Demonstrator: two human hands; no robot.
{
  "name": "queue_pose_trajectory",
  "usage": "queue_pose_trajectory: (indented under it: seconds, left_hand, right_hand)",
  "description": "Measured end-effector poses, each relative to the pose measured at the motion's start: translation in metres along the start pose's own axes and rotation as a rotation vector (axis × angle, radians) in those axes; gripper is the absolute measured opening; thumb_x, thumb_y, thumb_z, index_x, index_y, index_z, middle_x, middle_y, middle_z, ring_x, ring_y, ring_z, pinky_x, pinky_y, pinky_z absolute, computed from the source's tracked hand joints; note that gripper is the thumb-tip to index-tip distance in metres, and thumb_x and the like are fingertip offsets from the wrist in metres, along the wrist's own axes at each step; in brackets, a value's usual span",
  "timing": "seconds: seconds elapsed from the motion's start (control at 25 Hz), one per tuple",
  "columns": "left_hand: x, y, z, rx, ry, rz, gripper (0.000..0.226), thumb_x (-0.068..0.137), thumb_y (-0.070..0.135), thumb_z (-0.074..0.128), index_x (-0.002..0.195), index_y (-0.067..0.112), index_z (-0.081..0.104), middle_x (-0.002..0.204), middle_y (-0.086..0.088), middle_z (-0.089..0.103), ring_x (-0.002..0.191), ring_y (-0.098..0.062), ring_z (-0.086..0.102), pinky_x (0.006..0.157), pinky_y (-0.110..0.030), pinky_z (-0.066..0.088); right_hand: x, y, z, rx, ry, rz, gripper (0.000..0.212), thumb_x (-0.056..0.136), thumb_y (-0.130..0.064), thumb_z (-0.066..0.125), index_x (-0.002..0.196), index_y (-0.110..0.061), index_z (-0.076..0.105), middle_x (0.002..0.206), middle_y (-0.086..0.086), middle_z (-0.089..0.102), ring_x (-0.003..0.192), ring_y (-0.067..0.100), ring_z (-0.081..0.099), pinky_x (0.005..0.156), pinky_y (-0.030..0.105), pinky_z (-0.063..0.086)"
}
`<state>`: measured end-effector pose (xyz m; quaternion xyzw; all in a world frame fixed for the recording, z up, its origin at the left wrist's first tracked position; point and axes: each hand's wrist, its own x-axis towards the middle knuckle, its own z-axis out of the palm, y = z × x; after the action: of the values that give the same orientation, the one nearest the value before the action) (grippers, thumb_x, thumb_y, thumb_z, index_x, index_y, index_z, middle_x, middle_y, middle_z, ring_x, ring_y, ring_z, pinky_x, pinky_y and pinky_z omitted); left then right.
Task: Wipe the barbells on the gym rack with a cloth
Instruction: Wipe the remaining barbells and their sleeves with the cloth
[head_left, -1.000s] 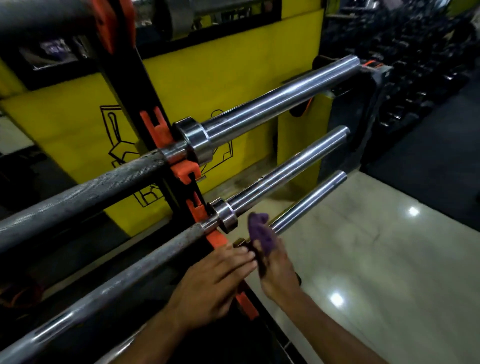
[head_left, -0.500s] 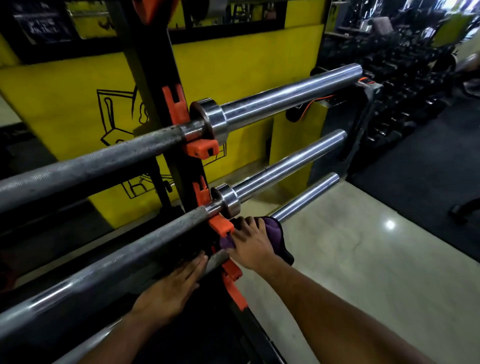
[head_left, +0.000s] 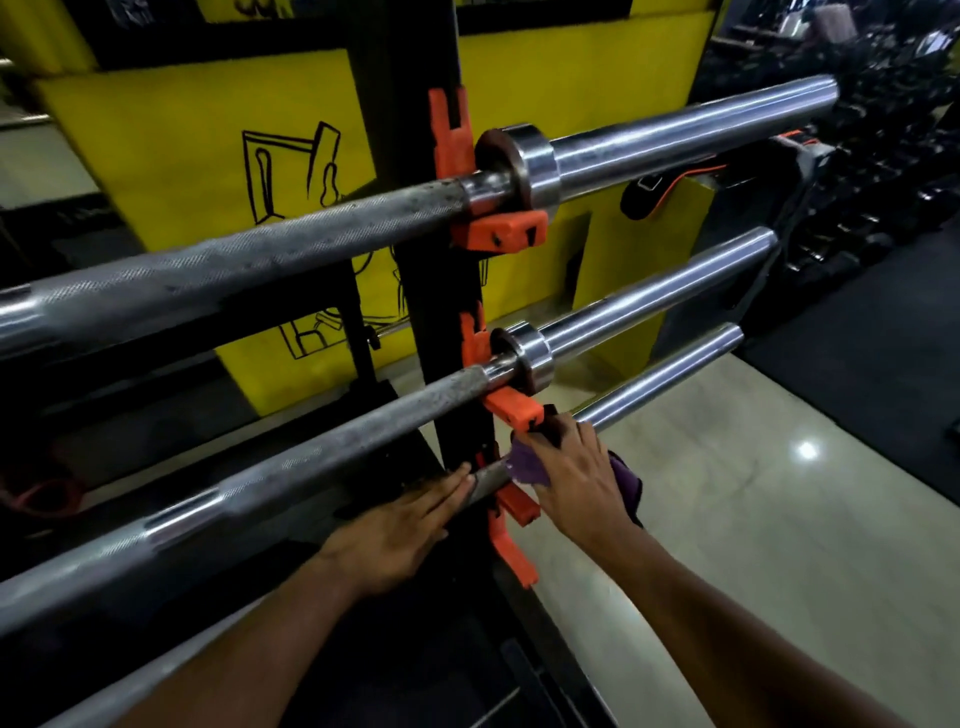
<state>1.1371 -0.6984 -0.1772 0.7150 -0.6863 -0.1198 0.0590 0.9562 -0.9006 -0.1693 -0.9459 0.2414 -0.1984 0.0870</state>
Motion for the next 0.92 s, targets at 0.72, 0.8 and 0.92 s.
queue_pose_trajectory:
  seconds: [0.72, 0.8, 0.92]
  left_hand:
    - [0.002, -0.002, 0.004, -0.032, -0.006, -0.016, 0.072, 0.107, 0.031, 0.038, 0.158, 0.032, -0.013, 0.164, 0.014, -0.018, 0.154, -0.016, 0.01, 0.124, -0.036, 0.021]
    - [0.002, -0.004, 0.005, -0.036, -0.002, -0.012, 0.074, 0.107, 0.031, 0.038, 0.156, 0.035, -0.018, 0.165, 0.014, -0.018, 0.155, -0.016, 0.008, 0.124, -0.037, 0.021]
    - [0.004, -0.005, 0.006, -0.035, -0.022, -0.016, 0.08, 0.107, 0.032, 0.038, 0.15, 0.043, -0.028, 0.163, 0.018, -0.023, 0.155, -0.015, 0.007, 0.124, -0.038, 0.021]
  right_hand:
    - [-0.044, -0.005, 0.004, 0.2, -0.01, 0.116, 0.057, 0.087, -0.015, 0.07, 0.14, -0.025, 0.051, 0.136, 0.002, 0.037, 0.12, 0.02, 0.041, 0.095, 0.037, 0.05]
    - [-0.048, -0.008, -0.002, 0.296, -0.029, 0.152, 0.051, 0.088, -0.013, 0.068, 0.135, -0.028, 0.055, 0.133, -0.003, 0.038, 0.117, 0.008, 0.038, 0.096, 0.022, 0.042]
    - [-0.059, -0.011, -0.009, 0.568, -0.076, 0.427, 0.028, 0.091, -0.014, 0.067, 0.113, -0.031, 0.064, 0.123, -0.005, 0.053, 0.094, -0.007, 0.052, 0.077, 0.0, 0.04]
